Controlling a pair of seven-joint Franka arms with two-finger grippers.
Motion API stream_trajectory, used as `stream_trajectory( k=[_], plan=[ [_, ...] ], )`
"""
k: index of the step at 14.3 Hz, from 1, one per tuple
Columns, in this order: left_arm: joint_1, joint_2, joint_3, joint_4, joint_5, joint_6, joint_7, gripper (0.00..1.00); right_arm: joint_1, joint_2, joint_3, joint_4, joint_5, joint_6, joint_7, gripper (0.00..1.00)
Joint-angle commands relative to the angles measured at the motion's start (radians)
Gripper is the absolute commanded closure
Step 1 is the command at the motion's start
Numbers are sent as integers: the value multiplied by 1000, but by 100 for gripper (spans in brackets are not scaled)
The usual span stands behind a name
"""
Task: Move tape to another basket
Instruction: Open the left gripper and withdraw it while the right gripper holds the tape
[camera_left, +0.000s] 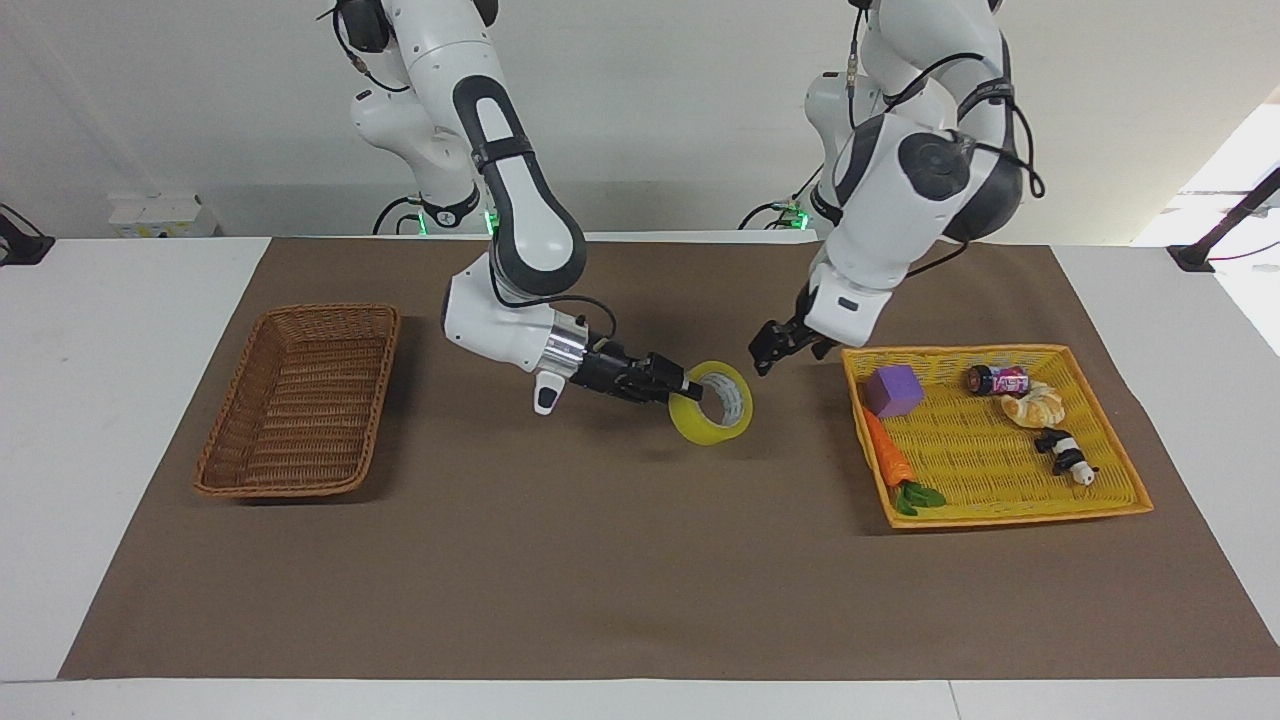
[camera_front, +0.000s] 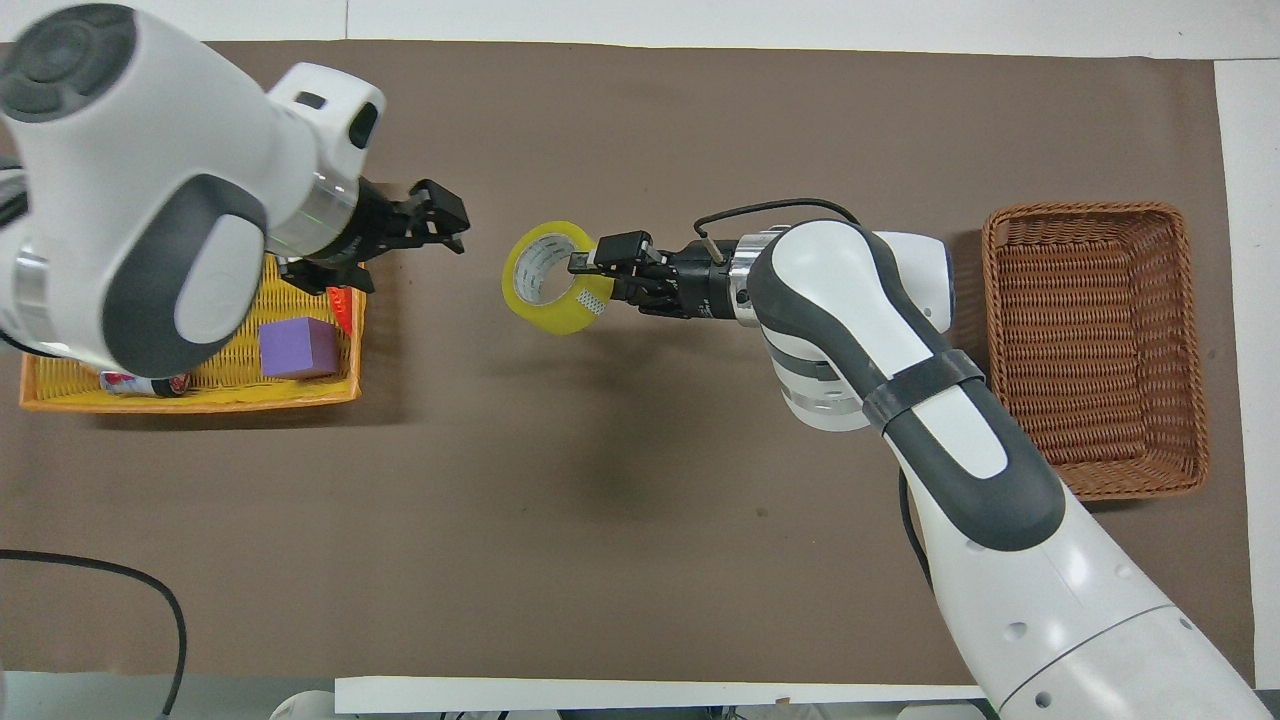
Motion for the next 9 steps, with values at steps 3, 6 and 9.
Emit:
stream_trajectory(
  k=[3,6,9],
  plan=[
    [328,-92,-5,1,11,-166,340,1,-168,-75,-7,22,-333,-131,-24,100],
    [437,-95,-3,-11,11,-137,376,0,-366,-112,-8,80,-559,-311,-47,100],
    [515,-93,-3,-11,11,-102,376,0,-619,-116,-11,95,-584,-521,-176,100]
  ],
)
